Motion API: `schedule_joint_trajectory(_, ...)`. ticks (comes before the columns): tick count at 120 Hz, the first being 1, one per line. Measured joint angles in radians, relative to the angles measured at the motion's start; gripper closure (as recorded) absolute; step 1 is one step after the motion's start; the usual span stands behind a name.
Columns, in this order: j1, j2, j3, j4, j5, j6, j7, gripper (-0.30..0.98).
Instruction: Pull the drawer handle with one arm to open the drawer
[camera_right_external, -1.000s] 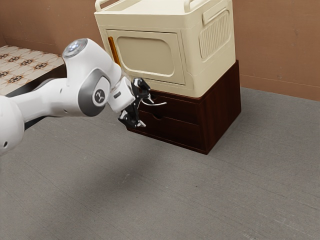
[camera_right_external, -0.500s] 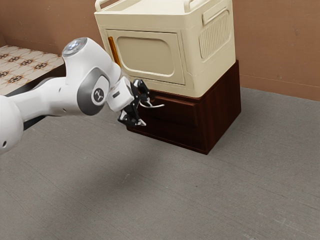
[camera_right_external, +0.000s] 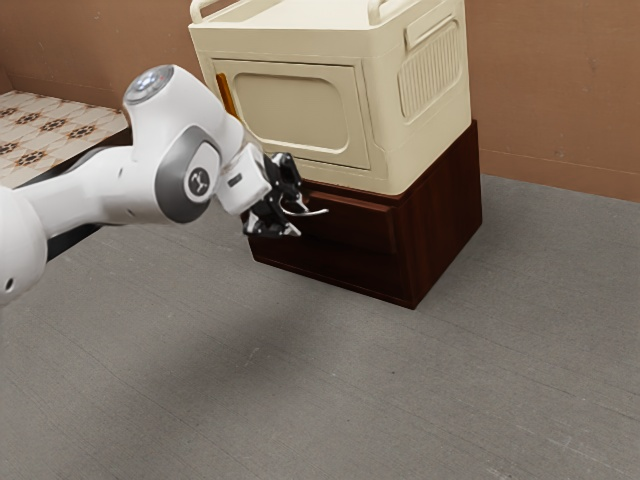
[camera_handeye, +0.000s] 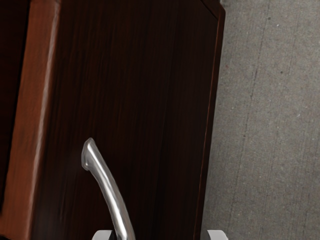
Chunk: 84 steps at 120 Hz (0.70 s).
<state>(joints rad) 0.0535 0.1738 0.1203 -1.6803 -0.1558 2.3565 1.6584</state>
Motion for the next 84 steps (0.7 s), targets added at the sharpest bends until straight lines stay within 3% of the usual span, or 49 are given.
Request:
schedule_joint_trajectory(38, 0.003, 0.006, -0.009, 0.021, 0.003, -0.012, -0.002, 0.68)
schedule_joint_trajectory(84, 0.004, 0.0, -0.007, 0.012, 0.004, -0.03, -0.003, 0.76)
